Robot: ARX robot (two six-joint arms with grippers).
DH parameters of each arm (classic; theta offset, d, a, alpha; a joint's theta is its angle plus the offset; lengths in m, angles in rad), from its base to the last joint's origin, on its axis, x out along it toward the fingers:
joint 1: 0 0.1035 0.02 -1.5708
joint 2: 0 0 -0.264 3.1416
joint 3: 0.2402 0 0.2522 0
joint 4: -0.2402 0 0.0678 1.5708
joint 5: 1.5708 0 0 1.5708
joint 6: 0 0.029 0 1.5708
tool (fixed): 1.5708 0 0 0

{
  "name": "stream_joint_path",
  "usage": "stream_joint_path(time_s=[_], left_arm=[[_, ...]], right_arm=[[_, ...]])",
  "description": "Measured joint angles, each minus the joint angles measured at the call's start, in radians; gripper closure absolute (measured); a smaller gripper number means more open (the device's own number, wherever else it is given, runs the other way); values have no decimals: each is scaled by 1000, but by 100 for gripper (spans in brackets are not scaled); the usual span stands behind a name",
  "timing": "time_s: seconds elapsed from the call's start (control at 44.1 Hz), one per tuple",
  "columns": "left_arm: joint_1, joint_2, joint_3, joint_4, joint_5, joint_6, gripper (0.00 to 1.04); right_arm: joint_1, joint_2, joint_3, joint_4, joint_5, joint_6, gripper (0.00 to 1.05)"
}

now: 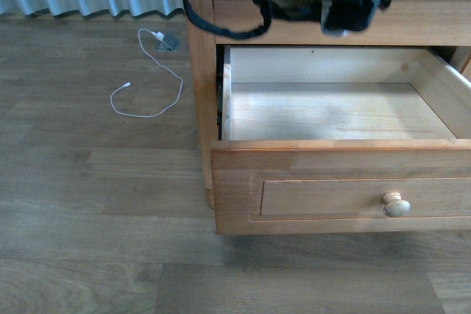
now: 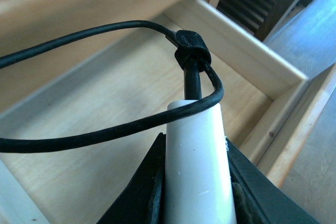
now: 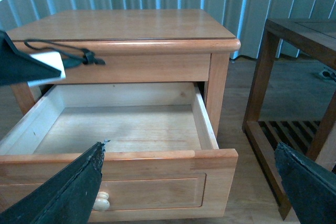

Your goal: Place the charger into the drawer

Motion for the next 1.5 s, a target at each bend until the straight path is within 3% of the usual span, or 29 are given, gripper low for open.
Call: stream_joint_path(time_s=[0.363,0.566,0.838,1.088,1.246,1.495], left_arm=[[-14,238,154,-16,-95,-40,81],[-21,269,196,10,-131,-94,40],[-13,122,63,107,-296,-144,4],[50,-130,-96,159,-451,-157,6],[126,-429,-284,180,-581,-180,6],[143,-935,-607,64,-790,-240,6]], right_arm=[[0,0,0,0,0,0,8],[0,0,0,0,0,0,8],[0,0,0,0,0,0,8],[0,0,0,0,0,0,8],[0,0,0,0,0,0,8],[0,0,0,0,0,0,8]])
